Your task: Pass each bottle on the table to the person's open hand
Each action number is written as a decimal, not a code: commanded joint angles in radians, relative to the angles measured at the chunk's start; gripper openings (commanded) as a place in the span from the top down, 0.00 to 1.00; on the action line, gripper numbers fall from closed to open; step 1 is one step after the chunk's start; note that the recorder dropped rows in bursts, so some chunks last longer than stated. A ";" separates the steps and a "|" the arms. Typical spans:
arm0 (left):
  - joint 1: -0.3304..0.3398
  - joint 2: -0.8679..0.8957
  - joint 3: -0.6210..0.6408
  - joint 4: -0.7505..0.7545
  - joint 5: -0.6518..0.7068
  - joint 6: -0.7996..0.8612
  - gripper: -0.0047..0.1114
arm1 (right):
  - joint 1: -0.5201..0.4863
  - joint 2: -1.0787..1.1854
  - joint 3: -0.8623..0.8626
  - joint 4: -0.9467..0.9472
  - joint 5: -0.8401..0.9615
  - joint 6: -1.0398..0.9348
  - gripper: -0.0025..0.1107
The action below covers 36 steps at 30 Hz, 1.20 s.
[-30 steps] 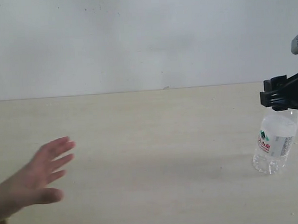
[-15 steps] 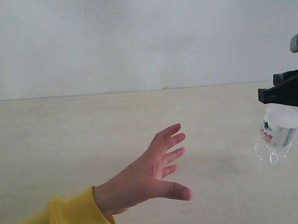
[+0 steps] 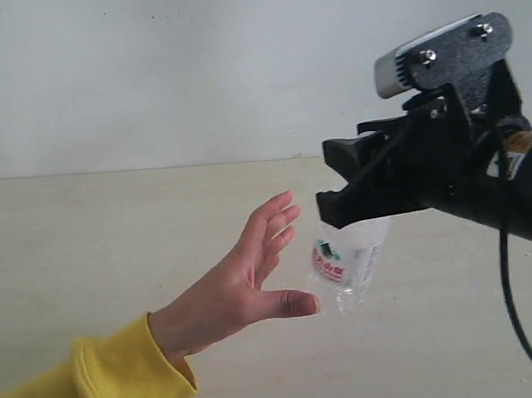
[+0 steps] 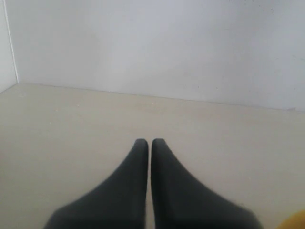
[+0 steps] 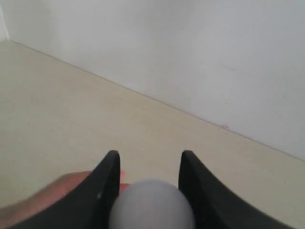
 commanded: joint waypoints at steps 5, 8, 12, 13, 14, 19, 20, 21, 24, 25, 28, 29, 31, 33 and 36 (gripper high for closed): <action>0.003 -0.003 -0.002 0.000 0.002 -0.004 0.92 | 0.108 0.099 -0.086 -0.011 -0.053 0.071 0.98; 0.003 -0.003 -0.002 0.000 0.002 -0.004 0.92 | 0.130 0.114 -0.103 -0.016 -0.050 0.071 0.98; 0.003 -0.003 -0.002 0.000 0.002 -0.004 0.92 | 0.133 0.112 -0.106 -0.016 -0.047 0.067 0.88; 0.003 -0.003 -0.002 0.000 0.002 -0.004 0.92 | 0.130 0.112 -0.106 -0.016 -0.047 0.067 0.81; 0.003 -0.003 -0.002 0.000 0.002 -0.004 0.92 | 0.130 0.112 -0.106 -0.016 -0.047 0.067 0.70; 0.003 -0.003 -0.002 0.000 0.002 -0.004 0.92 | 0.130 0.110 -0.106 0.063 -0.047 0.051 0.25; 0.003 -0.003 -0.002 0.000 0.002 -0.004 0.92 | 0.130 0.103 -0.106 0.102 -0.038 0.015 0.29; 0.003 -0.003 -0.002 0.000 0.002 -0.004 0.92 | 0.126 0.094 -0.106 0.144 -0.029 -0.036 0.34; 0.003 -0.003 -0.002 0.000 0.002 -0.004 0.92 | 0.085 0.030 -0.106 0.229 0.002 -0.146 0.48; 0.003 -0.003 -0.002 0.000 0.002 -0.004 0.92 | 0.060 -0.013 -0.106 0.246 0.014 -0.184 0.51; 0.003 -0.003 -0.002 0.000 0.002 -0.004 0.92 | -0.032 -0.128 -0.106 0.250 0.059 -0.232 0.72; 0.003 -0.003 -0.002 0.000 0.002 -0.004 0.92 | -0.058 -0.163 -0.106 0.250 0.082 -0.251 0.82; 0.003 -0.003 -0.002 0.000 0.002 -0.004 0.92 | -0.120 -0.247 -0.106 0.256 0.152 -0.296 0.97; 0.003 -0.003 -0.002 0.000 0.002 -0.004 0.92 | -0.166 -0.315 -0.106 0.256 0.210 -0.307 0.97; 0.003 -0.003 -0.002 0.000 0.002 -0.004 0.92 | -0.217 -0.416 -0.106 0.285 0.304 -0.267 0.97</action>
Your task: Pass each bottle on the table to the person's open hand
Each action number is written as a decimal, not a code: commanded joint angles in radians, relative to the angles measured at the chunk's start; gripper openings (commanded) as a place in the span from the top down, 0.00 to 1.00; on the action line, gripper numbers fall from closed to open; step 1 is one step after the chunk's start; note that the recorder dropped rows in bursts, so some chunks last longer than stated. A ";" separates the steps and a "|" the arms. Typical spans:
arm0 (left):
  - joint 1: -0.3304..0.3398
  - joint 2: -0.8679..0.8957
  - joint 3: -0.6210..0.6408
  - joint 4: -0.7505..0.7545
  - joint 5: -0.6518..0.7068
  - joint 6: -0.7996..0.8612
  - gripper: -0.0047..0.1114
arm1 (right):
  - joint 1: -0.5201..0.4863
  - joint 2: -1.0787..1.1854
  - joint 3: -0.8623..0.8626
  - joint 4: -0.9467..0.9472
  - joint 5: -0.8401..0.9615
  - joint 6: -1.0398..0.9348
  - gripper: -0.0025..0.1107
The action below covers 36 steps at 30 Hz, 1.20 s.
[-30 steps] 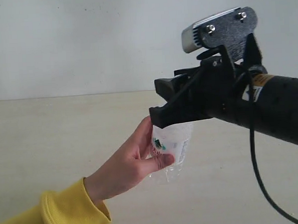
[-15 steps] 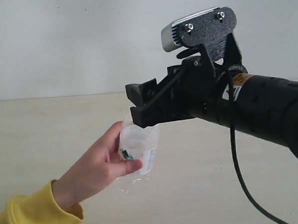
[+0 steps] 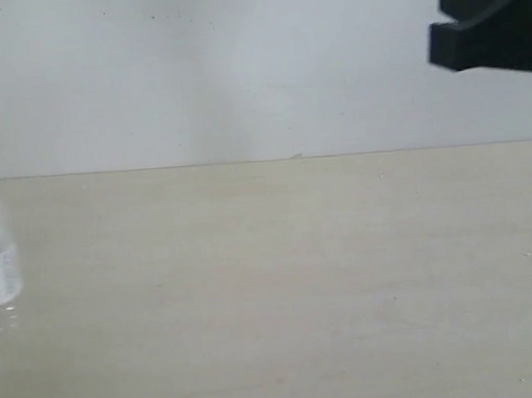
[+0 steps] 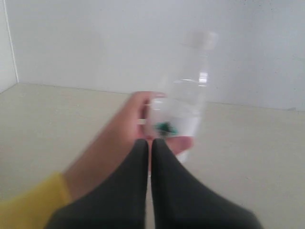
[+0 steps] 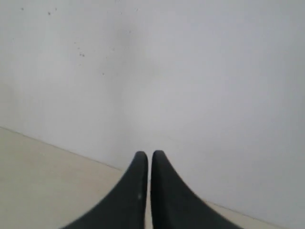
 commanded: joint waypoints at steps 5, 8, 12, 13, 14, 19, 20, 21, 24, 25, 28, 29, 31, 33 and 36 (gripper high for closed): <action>0.003 -0.003 -0.002 0.000 0.002 -0.004 0.92 | -0.061 -0.230 -0.005 0.033 0.141 0.047 0.97; 0.003 -0.003 -0.002 0.000 0.002 -0.004 0.92 | -0.061 -0.277 -0.005 0.035 0.139 0.047 0.97; 0.003 -0.003 -0.002 0.000 0.002 -0.004 0.92 | -0.061 -0.318 -0.005 0.035 0.139 0.047 0.97; 0.003 -0.003 -0.002 0.000 0.002 -0.004 0.92 | -0.061 -0.325 -0.005 0.035 0.139 0.047 0.97; 0.003 -0.003 -0.002 0.000 0.002 -0.004 0.92 | -0.061 -0.326 -0.005 0.035 0.139 0.045 0.97; 0.003 -0.003 -0.002 0.000 0.002 -0.004 0.92 | -0.091 -0.346 -0.005 0.035 0.159 0.045 0.97; 0.003 -0.003 -0.002 0.000 0.002 -0.004 0.92 | -0.122 -0.362 -0.005 0.035 0.182 0.050 0.97; 0.003 -0.003 -0.002 0.000 0.002 -0.004 0.92 | -0.160 -0.377 -0.005 0.035 0.207 0.050 0.97; 0.003 -0.003 -0.002 0.000 0.002 -0.004 0.92 | -0.292 -0.445 -0.001 0.035 0.236 0.055 0.97; 0.003 -0.003 -0.002 0.000 0.002 -0.004 0.92 | -0.342 -0.469 -0.001 0.044 0.269 0.081 0.97; 0.003 -0.003 -0.002 0.000 0.002 -0.004 0.92 | -0.491 -0.580 0.053 0.000 0.409 0.093 0.97; 0.003 -0.003 -0.002 0.000 0.002 -0.004 0.92 | -0.512 -0.604 0.083 0.000 0.411 0.093 0.97; 0.003 -0.003 -0.002 0.000 0.002 -0.004 0.92 | -0.549 -0.663 0.178 0.000 0.384 0.106 0.97; 0.003 -0.003 -0.002 0.000 0.002 -0.004 0.92 | -0.568 -0.712 0.281 0.000 0.326 0.116 0.97; 0.003 -0.003 -0.002 0.000 0.002 -0.004 0.92 | -0.587 -0.788 0.448 0.002 0.261 0.119 0.97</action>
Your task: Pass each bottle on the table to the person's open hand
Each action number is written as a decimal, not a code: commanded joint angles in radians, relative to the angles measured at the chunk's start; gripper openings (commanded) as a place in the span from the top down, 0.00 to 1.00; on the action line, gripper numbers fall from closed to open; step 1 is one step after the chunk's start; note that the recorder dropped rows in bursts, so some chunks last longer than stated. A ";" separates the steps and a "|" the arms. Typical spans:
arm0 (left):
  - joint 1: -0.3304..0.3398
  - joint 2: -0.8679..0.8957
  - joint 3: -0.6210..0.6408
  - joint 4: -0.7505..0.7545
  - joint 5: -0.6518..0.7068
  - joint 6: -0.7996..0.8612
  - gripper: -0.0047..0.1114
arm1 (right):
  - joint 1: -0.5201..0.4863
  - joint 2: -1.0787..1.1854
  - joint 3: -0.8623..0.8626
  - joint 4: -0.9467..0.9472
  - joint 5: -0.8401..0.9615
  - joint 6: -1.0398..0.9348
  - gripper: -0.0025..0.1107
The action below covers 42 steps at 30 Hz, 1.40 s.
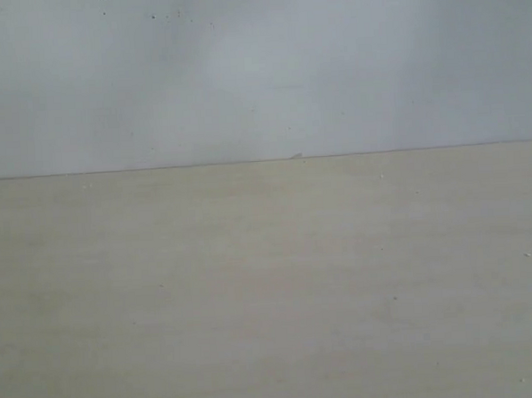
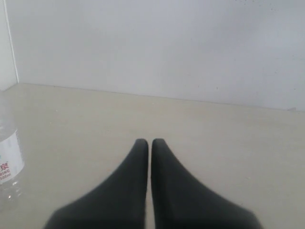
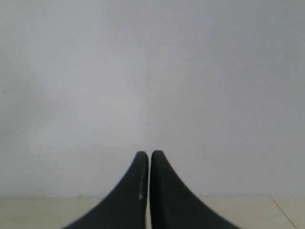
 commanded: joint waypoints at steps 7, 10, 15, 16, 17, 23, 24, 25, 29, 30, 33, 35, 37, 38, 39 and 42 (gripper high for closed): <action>0.003 -0.003 -0.002 0.000 0.002 -0.004 0.92 | -0.059 -0.249 0.486 0.000 -0.130 0.034 0.97; 0.003 -0.003 -0.002 0.000 0.002 -0.004 0.92 | -0.059 -0.249 0.486 -0.012 -0.115 0.012 0.97; 0.003 -0.003 -0.002 0.000 0.002 -0.004 0.92 | -0.059 -0.249 0.486 -0.163 -0.119 0.218 0.97; 0.003 -0.003 -0.002 0.000 0.002 -0.004 0.92 | -0.059 -0.249 0.486 -0.287 -0.119 0.311 0.97; 0.003 -0.003 -0.002 0.000 0.002 -0.004 0.92 | -0.059 -0.249 0.486 -0.311 -0.119 0.339 0.97; 0.003 -0.003 -0.002 0.000 0.002 -0.004 0.92 | -0.059 -0.249 0.486 -0.344 -0.106 0.373 0.97; 0.003 -0.003 -0.002 0.000 0.002 -0.004 0.92 | -0.059 -0.249 0.486 -0.344 -0.098 0.373 0.97; 0.003 -0.003 -0.002 0.000 0.002 -0.004 0.92 | -0.059 -0.249 0.486 -0.344 -0.095 0.373 0.97; 0.003 -0.003 -0.002 0.000 0.002 -0.004 0.92 | -0.059 -0.249 0.486 -0.344 -0.100 0.373 0.97; 0.003 -0.003 -0.002 0.000 0.002 -0.004 0.92 | -0.059 -0.249 0.486 -0.344 -0.100 0.373 0.97; 0.003 -0.003 -0.002 0.000 0.002 -0.004 0.92 | -0.059 -0.249 0.486 -0.344 -0.100 0.373 0.97; 0.003 -0.003 -0.002 0.000 0.002 -0.004 0.92 | -0.059 -0.249 0.486 -0.344 -0.100 0.373 0.97; 0.003 -0.003 -0.002 0.000 0.002 -0.004 0.92 | -0.059 -0.249 0.486 -0.344 -0.100 0.373 0.97; 0.003 -0.003 -0.002 0.000 0.002 -0.004 0.92 | -0.059 -0.249 0.486 -0.344 -0.100 0.373 0.97; 0.003 -0.003 -0.002 0.000 0.002 -0.004 0.92 | -0.059 -0.249 0.486 -0.344 -0.100 0.373 0.97; 0.003 -0.003 -0.002 0.000 0.002 -0.004 0.92 | -0.059 -0.249 0.486 -0.344 -0.100 0.373 0.97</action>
